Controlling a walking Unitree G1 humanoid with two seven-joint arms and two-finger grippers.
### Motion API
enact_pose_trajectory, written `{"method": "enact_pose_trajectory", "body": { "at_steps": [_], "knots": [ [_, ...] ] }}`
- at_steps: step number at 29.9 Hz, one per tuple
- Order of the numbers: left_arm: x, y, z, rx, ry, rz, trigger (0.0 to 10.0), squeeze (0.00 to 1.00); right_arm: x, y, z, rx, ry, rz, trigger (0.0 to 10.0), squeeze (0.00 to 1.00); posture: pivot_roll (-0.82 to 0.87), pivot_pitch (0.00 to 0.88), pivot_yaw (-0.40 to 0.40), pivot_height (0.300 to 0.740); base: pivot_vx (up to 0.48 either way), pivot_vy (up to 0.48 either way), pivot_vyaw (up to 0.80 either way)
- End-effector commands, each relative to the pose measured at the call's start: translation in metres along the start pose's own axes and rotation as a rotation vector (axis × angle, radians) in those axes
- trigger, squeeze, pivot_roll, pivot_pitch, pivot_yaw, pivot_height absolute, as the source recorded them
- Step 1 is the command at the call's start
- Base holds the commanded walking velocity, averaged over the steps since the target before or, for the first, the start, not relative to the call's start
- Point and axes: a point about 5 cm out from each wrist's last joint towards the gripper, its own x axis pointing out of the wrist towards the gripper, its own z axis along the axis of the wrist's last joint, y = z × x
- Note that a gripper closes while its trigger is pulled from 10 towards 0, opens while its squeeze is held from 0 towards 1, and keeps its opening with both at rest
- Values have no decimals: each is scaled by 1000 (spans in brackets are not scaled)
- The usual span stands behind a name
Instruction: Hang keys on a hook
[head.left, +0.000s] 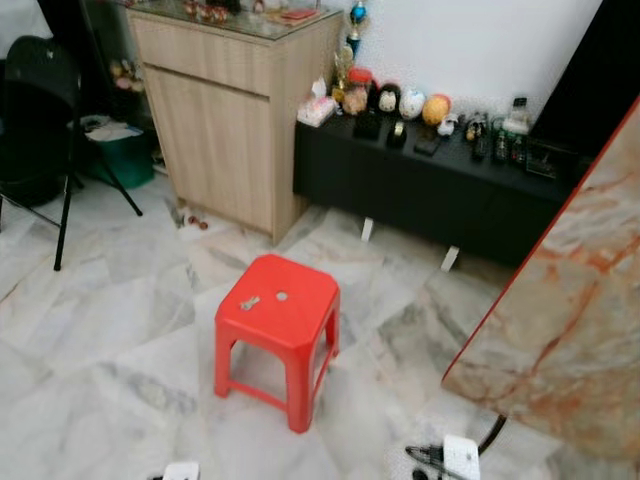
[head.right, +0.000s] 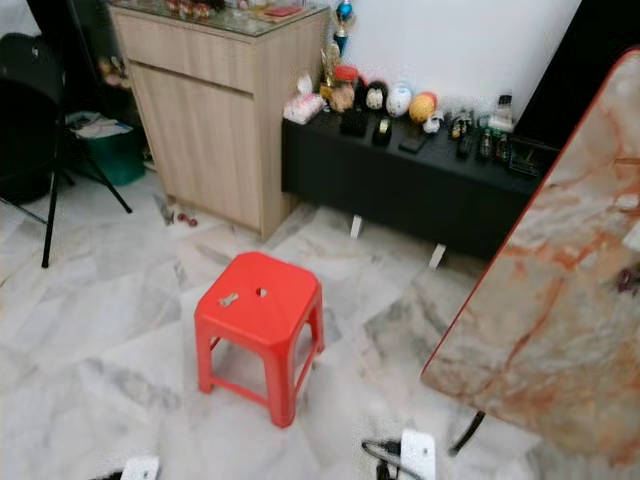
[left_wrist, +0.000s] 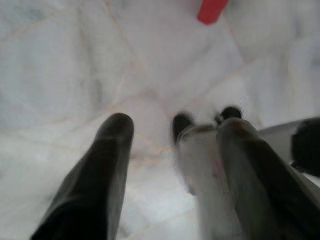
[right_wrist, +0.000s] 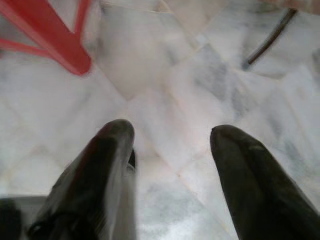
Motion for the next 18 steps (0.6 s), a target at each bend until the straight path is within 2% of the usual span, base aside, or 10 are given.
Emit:
{"method": "enact_pose_trajectory", "body": {
  "at_steps": [1,18],
  "knots": [
    [-3,9,-9,6,36,23,10000,0,1,8,3,10,-13,15,10000,0,72,0,-77,740,0,364,0],
    [-4,10,-12,17,43,23,10000,0,1,7,3,7,-19,4,10000,0,79,0,-82,740,0,364,0]
  ]
}}
